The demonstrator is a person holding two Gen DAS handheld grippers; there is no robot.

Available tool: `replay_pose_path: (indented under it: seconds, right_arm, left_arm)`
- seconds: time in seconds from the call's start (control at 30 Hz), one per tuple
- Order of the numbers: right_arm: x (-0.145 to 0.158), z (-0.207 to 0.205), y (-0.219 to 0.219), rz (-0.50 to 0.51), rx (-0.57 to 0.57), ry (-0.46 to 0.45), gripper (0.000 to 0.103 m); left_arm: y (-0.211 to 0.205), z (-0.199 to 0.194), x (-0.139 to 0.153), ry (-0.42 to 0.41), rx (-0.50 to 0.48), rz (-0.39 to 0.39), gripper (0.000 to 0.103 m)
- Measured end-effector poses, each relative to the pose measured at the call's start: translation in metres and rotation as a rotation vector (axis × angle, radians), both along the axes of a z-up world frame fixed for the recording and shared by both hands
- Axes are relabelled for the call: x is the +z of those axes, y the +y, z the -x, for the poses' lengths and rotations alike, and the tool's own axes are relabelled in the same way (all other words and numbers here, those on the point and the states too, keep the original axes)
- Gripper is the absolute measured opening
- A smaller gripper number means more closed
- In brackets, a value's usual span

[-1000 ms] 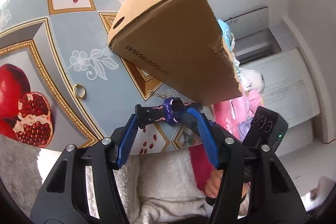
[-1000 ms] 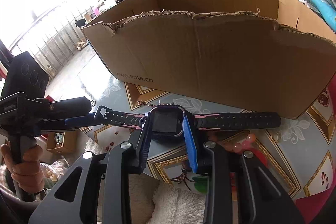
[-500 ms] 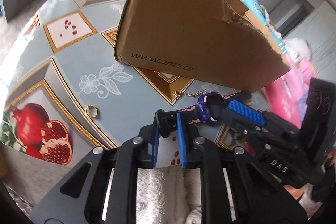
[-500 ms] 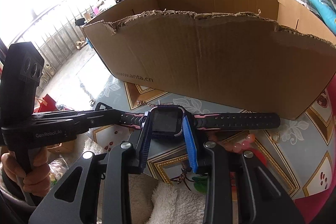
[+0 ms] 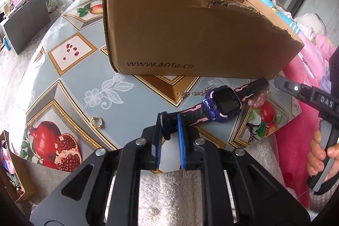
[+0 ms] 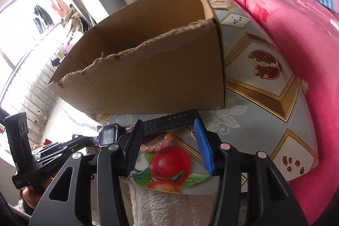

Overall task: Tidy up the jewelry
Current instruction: 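Lift the smartwatch, lower it into the box, open the left gripper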

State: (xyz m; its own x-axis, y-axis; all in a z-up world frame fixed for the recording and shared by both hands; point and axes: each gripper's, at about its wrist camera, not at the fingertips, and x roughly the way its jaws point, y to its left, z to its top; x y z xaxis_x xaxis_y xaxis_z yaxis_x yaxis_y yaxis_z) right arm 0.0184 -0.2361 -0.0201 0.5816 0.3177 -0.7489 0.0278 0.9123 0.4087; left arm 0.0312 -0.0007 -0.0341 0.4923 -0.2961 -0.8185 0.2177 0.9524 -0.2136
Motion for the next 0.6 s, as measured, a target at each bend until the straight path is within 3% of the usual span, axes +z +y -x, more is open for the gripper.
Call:
replay_pose_path:
  seconds: [0.27,0.37,0.6]
  right_arm:
    - [-0.02,-0.028,-0.012,-0.056,-0.014,0.063,0.051]
    - [-0.022,-0.032,-0.011,-0.078,0.0,0.063,0.059]
    - [-0.019,-0.037,-0.006,-0.105,0.033,0.059,0.059]
  left_arm:
    - [0.001,0.005,0.002,-0.013,-0.004,-0.008,0.013]
    - [0.002,0.005,0.002,-0.011,-0.004,-0.004,0.013]
    - [0.004,0.005,0.002,-0.008,-0.003,0.004,0.013]
